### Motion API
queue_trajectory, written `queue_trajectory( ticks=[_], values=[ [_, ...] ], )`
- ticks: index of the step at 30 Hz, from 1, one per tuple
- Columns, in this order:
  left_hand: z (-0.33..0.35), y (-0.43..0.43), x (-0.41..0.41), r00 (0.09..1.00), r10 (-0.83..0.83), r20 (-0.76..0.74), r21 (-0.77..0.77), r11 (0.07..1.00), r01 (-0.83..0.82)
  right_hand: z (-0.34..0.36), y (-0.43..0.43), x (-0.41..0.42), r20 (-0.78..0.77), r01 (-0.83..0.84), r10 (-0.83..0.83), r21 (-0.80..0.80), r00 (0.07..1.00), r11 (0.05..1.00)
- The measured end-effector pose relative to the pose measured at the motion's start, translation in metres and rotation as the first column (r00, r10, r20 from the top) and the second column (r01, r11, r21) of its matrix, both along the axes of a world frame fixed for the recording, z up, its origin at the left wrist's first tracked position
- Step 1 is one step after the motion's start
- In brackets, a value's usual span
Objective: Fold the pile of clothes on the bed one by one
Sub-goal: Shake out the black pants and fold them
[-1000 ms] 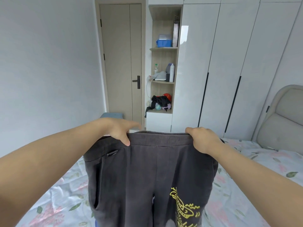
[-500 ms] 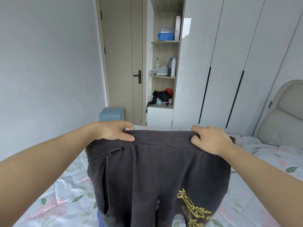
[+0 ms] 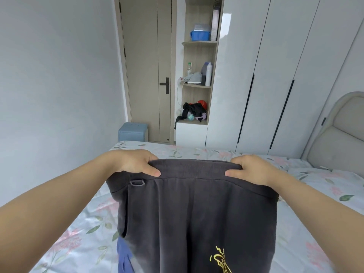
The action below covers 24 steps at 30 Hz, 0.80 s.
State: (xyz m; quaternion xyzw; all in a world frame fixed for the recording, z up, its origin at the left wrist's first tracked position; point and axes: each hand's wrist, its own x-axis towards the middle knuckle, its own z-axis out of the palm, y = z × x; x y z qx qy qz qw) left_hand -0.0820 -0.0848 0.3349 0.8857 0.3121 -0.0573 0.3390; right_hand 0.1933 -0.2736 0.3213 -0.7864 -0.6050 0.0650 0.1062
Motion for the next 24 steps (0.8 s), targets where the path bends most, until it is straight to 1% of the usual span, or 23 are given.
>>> queue_trajectory(
  ticks=[1, 2, 5, 8, 12, 15, 17, 19, 22, 23, 24],
  values=[
    [-0.003, 0.0, -0.002, 0.999, 0.019, 0.027, -0.03, 0.999, -0.018, -0.001, -0.001, 0.0, -0.087, -0.017, 0.017, -0.002, 0.996, 1.0],
    [-0.008, 0.0, -0.002, 0.999, 0.027, 0.031, -0.046, 0.999, -0.026, -0.002, -0.002, -0.001, -0.131, -0.031, 0.028, -0.02, 0.991, 0.999],
    [-0.025, -0.004, 0.0, 0.999, 0.04, 0.001, -0.038, 0.999, -0.04, -0.01, -0.002, -0.008, -0.158, -0.019, 0.003, -0.101, 0.987, 0.995],
    [-0.043, -0.008, 0.004, 0.995, 0.095, 0.014, 0.035, 0.995, -0.095, -0.025, -0.003, -0.011, -0.271, 0.067, -0.104, -0.142, 0.957, 0.988],
    [-0.067, -0.026, 0.02, 0.987, 0.158, 0.026, 0.087, 0.983, -0.16, -0.041, -0.001, -0.024, -0.404, 0.209, -0.279, -0.21, 0.871, 0.955],
    [-0.08, -0.04, 0.038, 0.971, 0.232, 0.061, 0.206, 0.949, -0.24, -0.048, 0.006, -0.038, -0.551, 0.299, -0.365, -0.211, 0.751, 0.931],
    [-0.084, -0.051, 0.05, 0.953, 0.283, 0.107, 0.261, 0.917, -0.302, -0.05, 0.011, -0.049, -0.662, 0.32, -0.382, -0.221, 0.644, 0.921],
    [-0.083, -0.063, 0.06, 0.938, 0.312, 0.15, 0.279, 0.897, -0.343, -0.052, 0.016, -0.062, -0.753, 0.315, -0.391, -0.254, 0.528, 0.914],
    [-0.081, -0.078, 0.071, 0.929, 0.32, 0.184, 0.219, 0.908, -0.357, -0.058, 0.024, -0.078, -0.827, 0.312, -0.39, -0.276, 0.405, 0.909],
    [-0.081, -0.08, 0.073, 0.919, 0.336, 0.207, 0.156, 0.916, -0.37, -0.06, 0.026, -0.082, -0.846, 0.323, -0.385, -0.272, 0.368, 0.906],
    [-0.082, -0.081, 0.073, 0.898, 0.37, 0.238, 0.046, 0.919, -0.391, -0.061, 0.026, -0.083, -0.866, 0.343, -0.379, -0.265, 0.326, 0.901]
  ],
)
